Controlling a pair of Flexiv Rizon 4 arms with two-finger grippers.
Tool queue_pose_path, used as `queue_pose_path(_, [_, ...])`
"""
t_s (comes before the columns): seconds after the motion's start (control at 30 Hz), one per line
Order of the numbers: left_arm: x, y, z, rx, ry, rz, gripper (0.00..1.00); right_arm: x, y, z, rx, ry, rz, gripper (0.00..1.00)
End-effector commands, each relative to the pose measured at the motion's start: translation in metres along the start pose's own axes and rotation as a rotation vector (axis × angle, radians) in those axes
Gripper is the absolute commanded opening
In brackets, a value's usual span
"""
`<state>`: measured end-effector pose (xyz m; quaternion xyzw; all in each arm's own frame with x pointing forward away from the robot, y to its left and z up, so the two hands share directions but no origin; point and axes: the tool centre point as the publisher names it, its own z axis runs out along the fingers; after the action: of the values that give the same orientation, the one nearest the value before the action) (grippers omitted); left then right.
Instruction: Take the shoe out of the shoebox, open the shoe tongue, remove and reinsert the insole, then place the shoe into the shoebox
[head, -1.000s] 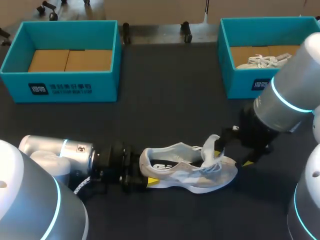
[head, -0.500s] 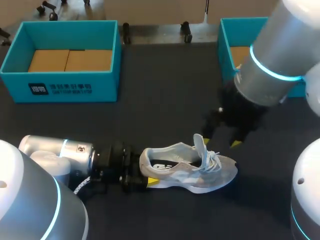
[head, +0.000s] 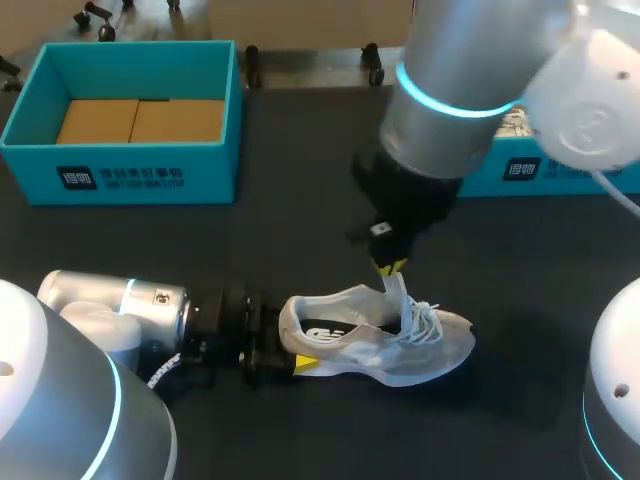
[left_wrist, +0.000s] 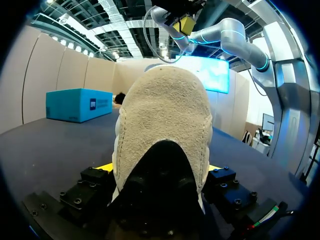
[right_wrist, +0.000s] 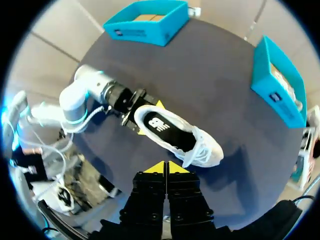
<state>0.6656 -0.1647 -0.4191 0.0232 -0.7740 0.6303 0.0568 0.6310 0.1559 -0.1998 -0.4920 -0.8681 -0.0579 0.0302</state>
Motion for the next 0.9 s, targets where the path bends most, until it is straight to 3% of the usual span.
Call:
queue_pose_path(0.03, [0.000, 0.000, -0.001, -0.002, 0.000, 0.000, 0.00, 0.011, 0.018, 0.017, 0.150, -0.023, -0.299, 0.00])
queue_pose_path(0.37, [0.000, 0.000, -0.001, -0.002, 0.000, 0.000, 0.00, 0.011, 0.018, 0.017, 0.150, -0.023, -0.299, 0.00])
queue_pose_path(0.5, [0.000, 0.000, -0.001, -0.002, 0.000, 0.000, 0.00, 0.015, 0.027, 0.040, 0.182, -0.078, -0.427, 0.00])
queue_pose_path(0.57, [0.000, 0.000, -0.001, -0.002, 0.000, 0.000, 0.00, 0.016, 0.028, 0.049, 0.163, -0.061, -0.462, 0.00])
queue_pose_path(0.67, [0.000, 0.000, -0.001, -0.002, 0.000, 0.000, 0.00, 0.025, 0.027, 0.062, 0.134, -0.080, -0.651, 0.00])
queue_pose_path(0.9, [0.000, 0.000, -0.001, -0.002, 0.000, 0.000, 0.00, 0.025, 0.027, 0.062, 0.134, -0.080, -0.651, 0.00])
